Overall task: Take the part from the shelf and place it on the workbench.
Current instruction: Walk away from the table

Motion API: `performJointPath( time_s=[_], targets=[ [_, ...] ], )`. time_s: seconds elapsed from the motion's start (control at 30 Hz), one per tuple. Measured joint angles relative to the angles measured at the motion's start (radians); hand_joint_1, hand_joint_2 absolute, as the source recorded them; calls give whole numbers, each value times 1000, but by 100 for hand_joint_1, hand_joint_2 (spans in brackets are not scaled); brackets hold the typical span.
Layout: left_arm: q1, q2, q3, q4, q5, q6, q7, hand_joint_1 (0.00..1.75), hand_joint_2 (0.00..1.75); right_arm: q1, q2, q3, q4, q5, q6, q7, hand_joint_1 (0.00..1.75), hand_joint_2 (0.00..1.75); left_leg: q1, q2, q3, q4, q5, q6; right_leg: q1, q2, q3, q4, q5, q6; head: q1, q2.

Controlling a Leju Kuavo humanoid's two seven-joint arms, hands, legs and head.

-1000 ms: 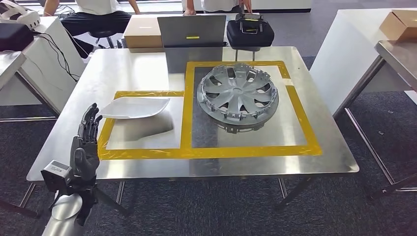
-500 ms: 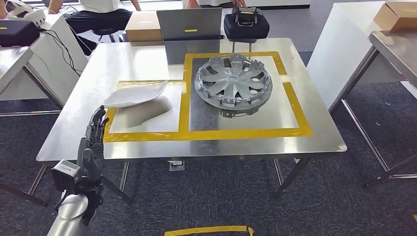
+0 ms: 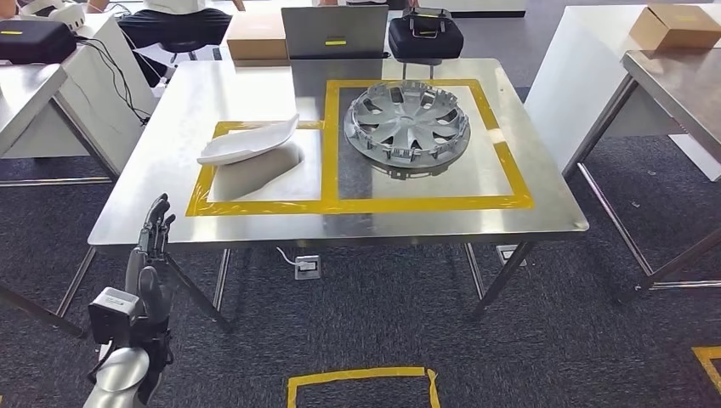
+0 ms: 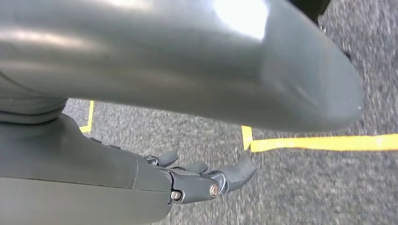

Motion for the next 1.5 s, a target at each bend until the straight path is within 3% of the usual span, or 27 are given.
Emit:
performJointPath(
  time_s=[0.1, 0.13, 0.17, 0.2, 0.27, 0.33, 0.4, 0.47, 0.5, 0.6, 0.63, 0.67, 0.7, 0.77, 0.83, 0.87, 0.93, 0.97, 1.03, 1.1, 1.13, 1.17, 1.23, 1.3, 1.37, 1.43, 1.5],
  targets=[
    [30, 5, 0, 4, -14, 7, 0, 0, 0, 2, 10, 0, 2, 1, 4, -1, 0, 0, -3, 3, -45, 1, 37, 13, 1, 0, -47, 176, -149, 5, 9, 0],
    [37, 6, 0, 9, -17, 6, 0, 0, 0, 2, 12, 0, 2, 1, 4, -2, 0, 0, -5, 3, -62, 2, 49, 14, 2, 0, -51, 225, -165, 5, 10, 0],
    [41, 7, 1, 15, -21, 4, 0, 0, 0, 2, 15, 0, 3, 0, 3, -5, 0, 0, -7, 3, -79, 5, 62, 15, 3, 0, -41, 249, -158, 3, 11, 0],
    [45, 7, 1, 22, -25, 2, 0, 0, 0, 1, 17, 0, 3, 0, 3, -7, 0, 0, -9, 2, -96, 7, 74, 14, 5, 0, -14, 239, -133, -1, 12, 0],
    [49, 5, 3, 38, -29, -7, 0, 0, 0, -3, 20, 0, 3, 0, 3, -12, 0, 0, -13, 2, -125, 15, 94, 10, 12, 0, 85, 131, -98, -15, 13, 0],
    [50, 1, 6, 53, -30, -21, 0, 0, 0, -11, 21, 0, 3, 0, 4, -16, 0, 0, -15, 3, -141, 20, 111, 2, 21, 0, 176, 0, -116, -30, 13, 0],
    [53, -7, 10, 70, -31, -33, 0, 0, 0, -15, 23, 0, 3, 0, 6, -18, 0, 0, -14, 5, -145, 16, 129, -10, 27, 0, 198, -51, -126, -39, 13, 0],
    [63, -19, 16, 91, -37, -46, 0, 0, 0, -14, 28, 0, 4, -1, 8, -18, 0, 0, -12, 3, -152, 15, 131, -23, 23, -2, 182, -56, -105, -50, 14, 0],
    [69, -25, 19, 104, -39, -52, 0, 0, 0, -14, 31, 0, 4, -1, 8, -18, 0, 0, -11, 1, -161, 32, 106, -29, 20, -4, 171, -60, -91, -56, 13, 0],
    [85, -42, 27, 157, -30, -62, 0, 0, 0, -11, 40, 0, 4, -3, 8, -18, 0, 0, -3, -2, -204, 187, -39, -48, 17, -6, 128, -61, -55, -63, 5, 0],
    [90, -48, 29, 181, -25, -63, 1, 0, 0, -10, 43, 0, 4, -4, 8, -17, 0, 0, 0, -2, -212, 246, -64, -52, 17, -6, 111, -59, -43, -61, 3, 0],
    [93, -54, 29, 207, -22, -61, 2, 0, 0, -9, 46, 0, 4, -4, 8, -16, 0, 0, 2, -2, -209, 284, -64, -56, 16, -7, 94, -57, -31, -59, 2, 0],
    [96, -61, 29, 234, -20, -57, 3, 0, 0, -8, 49, 1, 5, -6, 8, -16, 0, 0, 5, -2, -190, 291, -43, -59, 14, -8, 77, -54, -20, -56, 2, 0],
    [98, -71, 29, 277, -18, -48, 3, 0, 0, -8, 54, 2, 6, -11, 9, -14, 0, 0, 11, -2, -101, 198, 1, -63, 11, -9, 48, -45, -1, -46, 0, 0],
    [98, -80, 29, 302, -18, -43, 2, 0, 0, -8, 56, 2, 8, -14, 10, -14, 0, 0, 11, -5, -6, 58, -10, -55, 12, -8, 32, -37, 16, -34, -2, 0],
    [98, -84, 28, 312, -17, -43, 1, 0, 0, -8, 56, 2, 8, -16, 10, -15, 0, 0, 9, -7, 18, 16, -24, -47, 14, -8, 31, -36, 25, -28, -1, 0],
    [100, -90, 28, 331, -17, -42, 0, 0, 0, -7, 56, 2, 8, -17, 10, -15, 0, 0, 5, -9, 15, 3, -20, -27, 13, -6, 29, -42, 42, -14, 2, 0],
    [99, -93, 28, 339, -17, -42, 0, 0, 0, -7, 56, 2, 8, -17, 10, -14, 0, 0, 5, -7, 7, 2, -12, -18, 11, -5, 24, -38, 37, -8, 3, 0],
    [98, -97, 28, 350, -15, -40, 0, 0, 0, -4, 57, 2, 8, -17, 10, -14, 0, 0, 6, -4, -16, 0, 10, 1, 7, -4, 0, 16, -27, 3, 7, 0],
    [97, -97, 21, 364, 7, -26, 2, 0, 0, -3, 58, 2, 9, -17, 10, -15, 0, 0, 2, -2, -43, 2, 32, 10, 6, -4, -35, 140, -129, 8, 12, 0],
    [97, -96, 13, 375, 25, -14, 3, 0, 0, -3, 58, 2, 9, -17, 10, -15, 0, 0, 0, -1, -57, 3, 44, 11, 7, -4, -47, 202, -158, 9, 13, 0],
    [96, -96, 3, 388, 43, -3, 3, 0, 0, -3, 58, 2, 9, -17, 11, -16, 0, 0, -2, -1, -72, 4, 55, 12, 7, -4, -45, 239, -164, 8, 14, 0],
    [93, -95, -16, 418, 62, 9, 3, 0, 0, -4, 59, 2, 9, -17, 12, -17, 0, 0, -7, -1, -101, 6, 77, 11, 11, -3, 9, 211, -123, -1, 16, 0],
    [85, -95, -28, 457, 62, 12, 2, 0, 0, -6, 60, 2, 8, -16, 11, -19, 0, 0, -10, -1, -122, 7, 95, 7, 19, -3, 116, 70, -94, -19, 16, 0],
    [65, -98, -35, 524, 52, 13, 0, 0, 0, -9, 62, 2, 8, -14, 10, -26, 0, 0, -9, 0, -130, 4, 112, -2, 27, -2, 189, -44, -105, -33, 17, 0],
    [45, -101, -38, 608, 45, 16, 0, 0, 0, -10, 63, 3, 8, -13, 11, -33, 0, 0, -6, 1, -131, -3, 130, -16, 31, -2, 197, -75, -104, -41, 17, 0],
    [34, -101, -41, 682, 51, 20, 0, 0, 0, -11, 66, 3, 8, -12, 17, -35, 0, 0, -5, -1, -139, 8, 114, -27, 26, -5, 186, -85, -82, -53, 16, 0]
  ],
)
